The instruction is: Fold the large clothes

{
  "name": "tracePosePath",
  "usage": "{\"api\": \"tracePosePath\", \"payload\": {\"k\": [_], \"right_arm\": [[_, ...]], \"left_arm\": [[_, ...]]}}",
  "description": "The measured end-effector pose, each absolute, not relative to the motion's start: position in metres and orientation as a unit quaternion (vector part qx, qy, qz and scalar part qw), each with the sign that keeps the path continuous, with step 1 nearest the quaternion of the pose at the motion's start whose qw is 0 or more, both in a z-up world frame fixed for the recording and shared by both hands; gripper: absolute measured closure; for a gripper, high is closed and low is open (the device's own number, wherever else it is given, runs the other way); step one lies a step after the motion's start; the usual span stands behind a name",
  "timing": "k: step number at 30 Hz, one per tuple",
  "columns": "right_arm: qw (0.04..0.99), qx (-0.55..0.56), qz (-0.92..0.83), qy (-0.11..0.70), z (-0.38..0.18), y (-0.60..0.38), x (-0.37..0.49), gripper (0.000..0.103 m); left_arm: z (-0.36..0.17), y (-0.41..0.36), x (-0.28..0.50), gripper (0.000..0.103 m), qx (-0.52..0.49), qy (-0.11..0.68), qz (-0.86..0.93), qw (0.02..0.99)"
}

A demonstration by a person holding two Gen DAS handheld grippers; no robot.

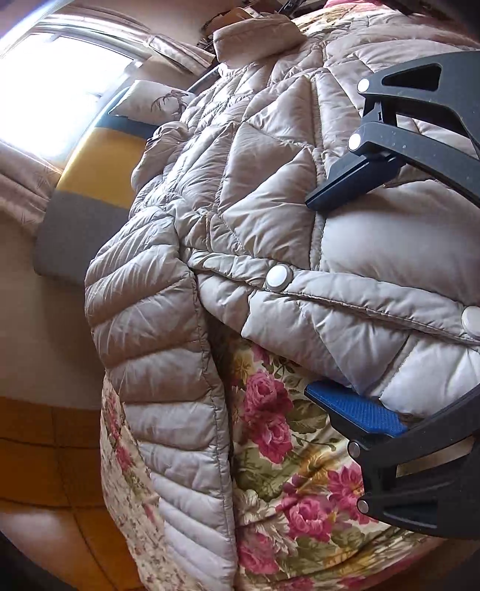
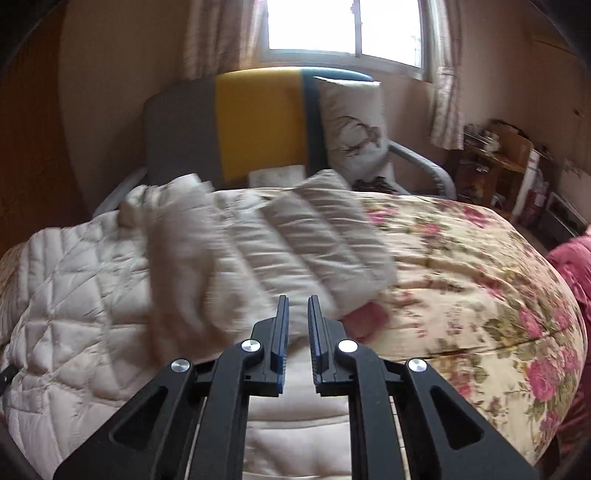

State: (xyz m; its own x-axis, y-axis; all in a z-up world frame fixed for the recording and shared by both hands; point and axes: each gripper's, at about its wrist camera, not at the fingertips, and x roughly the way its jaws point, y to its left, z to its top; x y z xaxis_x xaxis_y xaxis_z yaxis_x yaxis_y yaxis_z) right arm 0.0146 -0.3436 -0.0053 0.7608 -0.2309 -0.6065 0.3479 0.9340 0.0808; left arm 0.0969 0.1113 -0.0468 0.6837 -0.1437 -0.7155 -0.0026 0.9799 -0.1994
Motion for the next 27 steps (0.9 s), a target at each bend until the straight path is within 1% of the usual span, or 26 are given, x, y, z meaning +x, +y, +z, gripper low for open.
{"api": "tracePosePath", "payload": {"k": [1,4,6,7,8,10,12,14,18,19,21,22,23,25,27], "right_arm": [[0.928,0.113,-0.179,0.307,-0.006,-0.366,0.009,0.098],[0.907,0.190,-0.206,0.314,-0.010,-0.422,-0.009,0.098],[0.909,0.223,-0.173,0.307,-0.008,-0.428,-0.019,0.092],[0.915,0.219,-0.155,0.300,-0.006,-0.421,-0.022,0.075],[0.922,0.210,-0.134,0.295,-0.004,-0.410,-0.022,0.044],[0.937,0.193,-0.081,0.281,0.000,-0.379,-0.021,0.020],[0.943,0.159,-0.022,0.291,0.002,-0.341,-0.011,0.018],[0.938,0.086,0.014,0.337,-0.005,-0.296,0.011,0.016],[0.916,-0.039,0.055,0.395,-0.035,-0.224,0.040,0.015],[0.913,-0.062,0.051,0.399,-0.041,-0.215,0.046,0.013],[0.917,-0.082,0.043,0.387,-0.046,-0.209,0.054,0.015],[0.921,-0.072,0.047,0.381,-0.045,-0.211,0.057,0.036],[0.921,-0.048,0.053,0.382,-0.044,-0.219,0.060,0.064],[0.922,0.012,0.047,0.385,-0.039,-0.241,0.065,0.084],[0.927,0.062,0.019,0.370,-0.033,-0.269,0.061,0.086]], "left_arm": [[-0.047,0.110,0.097,0.011,-0.089,0.395,-0.037,0.914],[-0.048,0.110,0.097,0.010,-0.085,0.392,-0.033,0.915],[-0.050,0.108,0.098,0.008,-0.081,0.392,-0.026,0.916],[-0.051,0.107,0.097,0.008,-0.077,0.392,-0.022,0.917],[-0.051,0.105,0.097,0.007,-0.073,0.392,-0.018,0.917],[-0.051,0.102,0.099,0.005,-0.062,0.393,-0.010,0.917],[-0.049,0.102,0.098,0.004,-0.059,0.393,-0.006,0.918],[-0.050,0.103,0.098,0.004,-0.066,0.394,-0.007,0.917],[-0.051,0.106,0.097,0.004,-0.074,0.396,-0.006,0.915],[-0.052,0.105,0.096,0.004,-0.072,0.394,-0.005,0.916],[-0.053,0.105,0.095,0.004,-0.070,0.393,-0.003,0.917],[-0.053,0.104,0.095,0.004,-0.069,0.393,-0.003,0.917],[-0.053,0.104,0.095,0.004,-0.069,0.392,-0.002,0.917],[-0.053,0.104,0.095,0.004,-0.070,0.392,-0.003,0.917],[-0.053,0.104,0.095,0.004,-0.069,0.392,-0.002,0.917]]}}
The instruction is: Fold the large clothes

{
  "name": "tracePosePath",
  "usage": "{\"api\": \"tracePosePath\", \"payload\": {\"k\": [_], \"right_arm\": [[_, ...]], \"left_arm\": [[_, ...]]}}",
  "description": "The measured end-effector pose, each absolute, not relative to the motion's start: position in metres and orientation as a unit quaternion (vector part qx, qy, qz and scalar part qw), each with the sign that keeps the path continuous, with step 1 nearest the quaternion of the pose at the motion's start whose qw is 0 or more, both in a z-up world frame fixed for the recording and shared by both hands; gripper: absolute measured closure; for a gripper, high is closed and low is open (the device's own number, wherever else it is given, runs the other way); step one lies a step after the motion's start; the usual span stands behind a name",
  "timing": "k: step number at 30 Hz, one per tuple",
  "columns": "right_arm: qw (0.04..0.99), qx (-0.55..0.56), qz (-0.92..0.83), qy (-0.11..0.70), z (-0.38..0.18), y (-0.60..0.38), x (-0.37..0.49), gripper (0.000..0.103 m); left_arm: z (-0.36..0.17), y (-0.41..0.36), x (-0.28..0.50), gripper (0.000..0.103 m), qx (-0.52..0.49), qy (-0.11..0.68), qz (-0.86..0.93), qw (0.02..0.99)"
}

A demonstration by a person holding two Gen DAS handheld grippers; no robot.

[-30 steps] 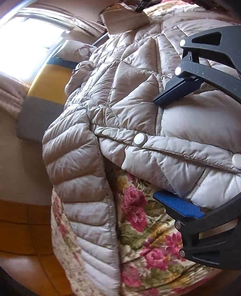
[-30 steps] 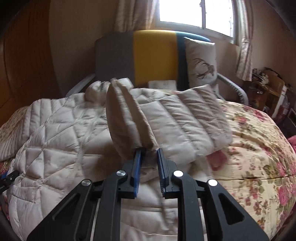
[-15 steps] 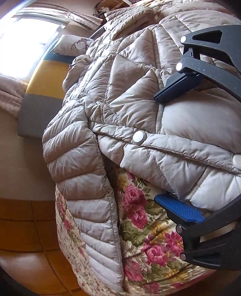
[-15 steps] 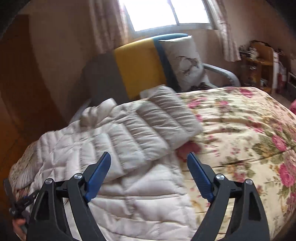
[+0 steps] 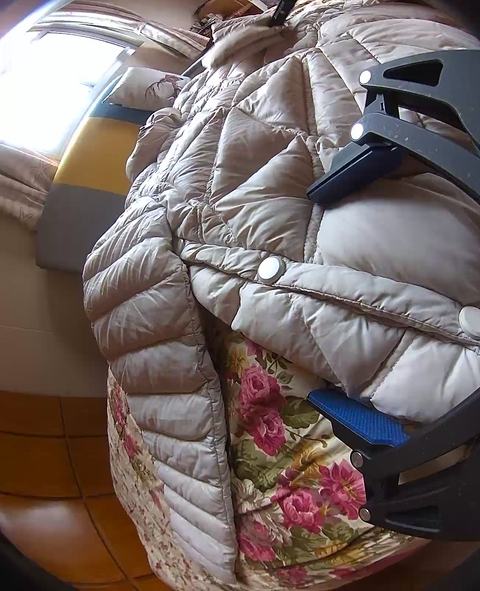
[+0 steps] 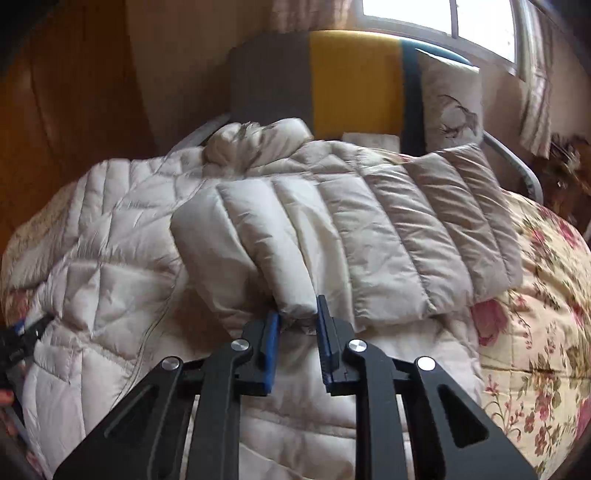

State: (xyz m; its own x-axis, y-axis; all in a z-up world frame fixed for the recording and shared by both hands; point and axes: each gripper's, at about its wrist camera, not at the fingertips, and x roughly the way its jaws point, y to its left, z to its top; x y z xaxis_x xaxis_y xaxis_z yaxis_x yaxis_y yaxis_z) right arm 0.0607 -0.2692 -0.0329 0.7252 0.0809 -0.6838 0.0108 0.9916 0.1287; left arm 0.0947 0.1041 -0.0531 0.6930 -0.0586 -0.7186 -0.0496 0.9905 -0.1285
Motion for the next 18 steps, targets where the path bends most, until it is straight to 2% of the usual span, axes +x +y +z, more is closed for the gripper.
{"api": "tracePosePath", "payload": {"k": [8,12,13,18], "right_arm": [[0.932,0.182,-0.134,0.283,-0.013,-0.397,0.005,0.088],[0.894,0.294,-0.213,0.264,-0.029,-0.475,-0.027,0.090],[0.880,0.318,-0.236,0.261,-0.033,-0.493,-0.038,0.097],[0.825,0.391,-0.320,0.253,-0.054,-0.555,-0.076,0.097]], "left_arm": [[-0.053,0.104,0.094,0.004,-0.067,0.390,0.000,0.918],[-0.045,0.106,0.086,0.004,-0.064,0.382,0.004,0.922],[-0.042,0.107,0.083,0.004,-0.064,0.374,0.002,0.925],[-0.025,0.123,0.071,0.004,-0.076,0.346,-0.001,0.935]]}}
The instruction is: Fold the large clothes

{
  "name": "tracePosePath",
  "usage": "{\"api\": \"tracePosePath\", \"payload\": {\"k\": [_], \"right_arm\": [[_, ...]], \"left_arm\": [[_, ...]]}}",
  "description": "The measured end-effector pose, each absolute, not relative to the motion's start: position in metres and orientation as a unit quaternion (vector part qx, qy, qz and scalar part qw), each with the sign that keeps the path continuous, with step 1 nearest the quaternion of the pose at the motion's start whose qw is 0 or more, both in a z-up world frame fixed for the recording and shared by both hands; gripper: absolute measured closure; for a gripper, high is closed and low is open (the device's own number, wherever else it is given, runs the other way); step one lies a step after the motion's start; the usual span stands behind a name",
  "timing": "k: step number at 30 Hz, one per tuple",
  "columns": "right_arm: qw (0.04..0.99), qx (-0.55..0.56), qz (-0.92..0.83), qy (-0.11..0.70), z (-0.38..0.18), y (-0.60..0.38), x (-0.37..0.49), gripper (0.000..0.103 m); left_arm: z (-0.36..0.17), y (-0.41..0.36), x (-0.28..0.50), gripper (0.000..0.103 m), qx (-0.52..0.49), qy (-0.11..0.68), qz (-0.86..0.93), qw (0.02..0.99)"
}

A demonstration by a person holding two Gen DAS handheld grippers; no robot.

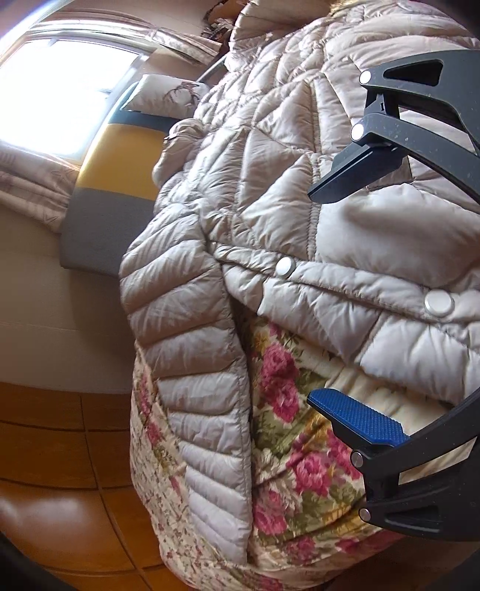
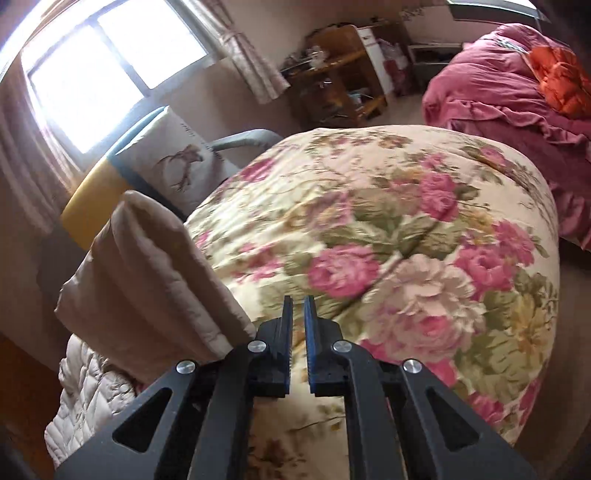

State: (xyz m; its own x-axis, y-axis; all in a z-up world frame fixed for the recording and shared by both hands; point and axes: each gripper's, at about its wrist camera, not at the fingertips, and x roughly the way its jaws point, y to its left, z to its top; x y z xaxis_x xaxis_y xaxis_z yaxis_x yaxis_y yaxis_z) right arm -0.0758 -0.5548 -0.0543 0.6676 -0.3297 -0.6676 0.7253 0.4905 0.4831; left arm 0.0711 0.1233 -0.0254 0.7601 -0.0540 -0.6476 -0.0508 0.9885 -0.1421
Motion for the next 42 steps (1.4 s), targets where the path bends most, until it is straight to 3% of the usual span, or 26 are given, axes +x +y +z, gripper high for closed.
{"api": "tracePosePath", "payload": {"k": [3,4,5,9,11,15,21,26,32,35,37,39,42], "right_arm": [[0.805,0.383,-0.382,0.244,-0.051,-0.561,-0.099,0.085],[0.798,0.383,-0.408,0.224,-0.046,-0.556,-0.108,0.062],[0.796,0.383,-0.427,0.195,-0.040,-0.548,-0.121,0.048],[0.852,0.315,-0.400,0.123,0.003,-0.493,-0.121,0.032],[0.897,0.259,-0.339,0.118,0.027,-0.453,-0.095,0.007],[0.954,0.144,-0.181,0.190,0.052,-0.363,-0.019,0.002],[0.949,0.104,-0.079,0.286,0.019,-0.268,0.070,0.002],[0.927,0.074,-0.112,0.351,-0.036,-0.261,0.101,0.002],[0.906,0.123,-0.112,0.389,-0.071,-0.290,0.105,0.002],[0.907,0.109,-0.118,0.389,-0.071,-0.284,0.107,0.002],[0.906,0.108,-0.119,0.391,-0.069,-0.286,0.106,0.002],[0.906,0.111,-0.117,0.391,-0.069,-0.287,0.105,0.002],[0.907,0.114,-0.116,0.389,-0.069,-0.287,0.103,0.002]], "left_arm": [[-0.012,0.146,0.067,0.004,-0.110,0.319,0.009,0.941],[-0.008,0.155,0.067,0.004,-0.122,0.310,0.019,0.943],[-0.005,0.164,0.068,0.004,-0.130,0.304,0.030,0.943],[0.002,0.208,0.080,0.004,-0.180,0.300,0.081,0.933],[0.001,0.229,0.086,0.004,-0.204,0.302,0.110,0.925],[-0.008,0.269,0.093,0.004,-0.251,0.301,0.172,0.904],[-0.029,0.328,0.086,0.004,-0.316,0.316,0.254,0.858],[-0.049,0.364,0.081,0.018,-0.363,0.321,0.265,0.834],[-0.054,0.388,0.097,0.020,-0.378,0.280,0.280,0.837],[-0.055,0.401,0.108,0.044,-0.375,0.275,0.311,0.829],[-0.054,0.406,0.119,0.075,-0.353,0.289,0.330,0.826],[-0.049,0.408,0.123,0.092,-0.345,0.287,0.326,0.832],[-0.029,0.403,0.128,0.095,-0.316,0.285,0.347,0.836]]}}
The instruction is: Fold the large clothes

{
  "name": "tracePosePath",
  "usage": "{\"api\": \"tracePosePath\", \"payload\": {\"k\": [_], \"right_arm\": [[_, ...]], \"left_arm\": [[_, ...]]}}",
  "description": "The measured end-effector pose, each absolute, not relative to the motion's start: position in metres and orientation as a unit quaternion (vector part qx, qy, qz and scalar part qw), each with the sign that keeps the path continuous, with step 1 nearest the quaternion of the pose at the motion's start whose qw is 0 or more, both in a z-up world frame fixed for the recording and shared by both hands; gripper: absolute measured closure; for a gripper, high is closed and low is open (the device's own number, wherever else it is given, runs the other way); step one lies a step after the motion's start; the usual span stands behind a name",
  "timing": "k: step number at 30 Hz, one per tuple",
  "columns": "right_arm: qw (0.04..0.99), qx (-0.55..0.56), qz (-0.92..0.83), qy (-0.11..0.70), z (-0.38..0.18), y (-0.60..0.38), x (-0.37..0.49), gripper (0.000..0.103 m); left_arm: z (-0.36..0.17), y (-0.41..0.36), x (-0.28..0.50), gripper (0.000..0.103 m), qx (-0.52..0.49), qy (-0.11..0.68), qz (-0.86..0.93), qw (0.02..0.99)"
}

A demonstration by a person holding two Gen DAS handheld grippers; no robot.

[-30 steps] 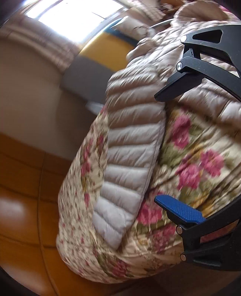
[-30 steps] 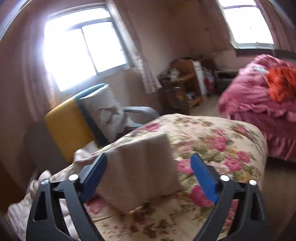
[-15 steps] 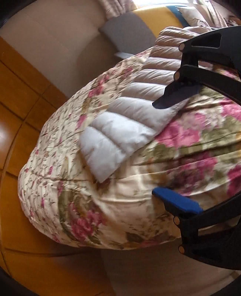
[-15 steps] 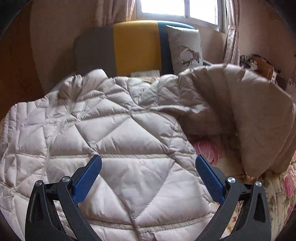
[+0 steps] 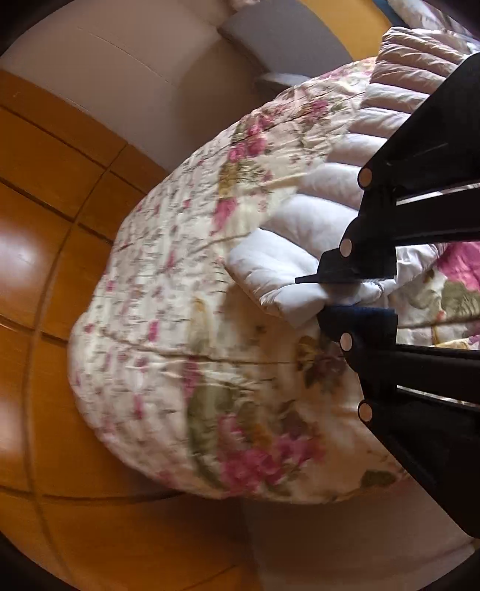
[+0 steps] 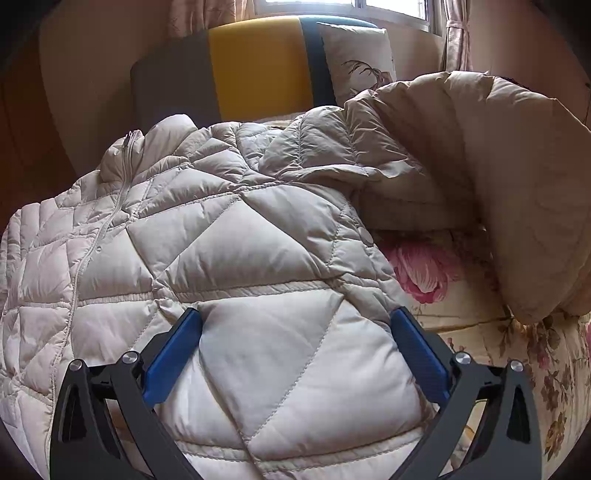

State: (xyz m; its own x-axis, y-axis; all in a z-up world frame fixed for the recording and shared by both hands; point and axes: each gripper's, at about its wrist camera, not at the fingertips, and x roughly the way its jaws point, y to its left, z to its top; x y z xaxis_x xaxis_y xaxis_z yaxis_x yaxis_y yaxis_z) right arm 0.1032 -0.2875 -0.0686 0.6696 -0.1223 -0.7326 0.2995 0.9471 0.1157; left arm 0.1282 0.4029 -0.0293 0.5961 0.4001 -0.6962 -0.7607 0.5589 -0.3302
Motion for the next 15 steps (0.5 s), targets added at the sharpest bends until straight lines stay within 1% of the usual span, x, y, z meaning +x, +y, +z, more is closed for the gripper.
{"api": "tracePosePath", "payload": {"k": [6,8,11,15], "right_arm": [[0.907,0.113,-0.117,0.390,-0.069,-0.287,0.103,0.002],[0.907,0.112,-0.117,0.390,-0.069,-0.287,0.103,0.002],[0.907,0.113,-0.117,0.389,-0.069,-0.287,0.103,0.002],[0.907,0.114,-0.116,0.389,-0.069,-0.288,0.102,0.002]], "left_arm": [[0.035,0.369,0.136,0.096,-0.318,0.207,0.339,0.861],[0.059,0.340,0.144,0.096,-0.292,0.182,0.306,0.888],[0.087,0.284,0.164,0.096,-0.224,0.164,0.246,0.929],[0.098,0.211,0.186,0.096,-0.162,0.161,0.157,0.961]]}}
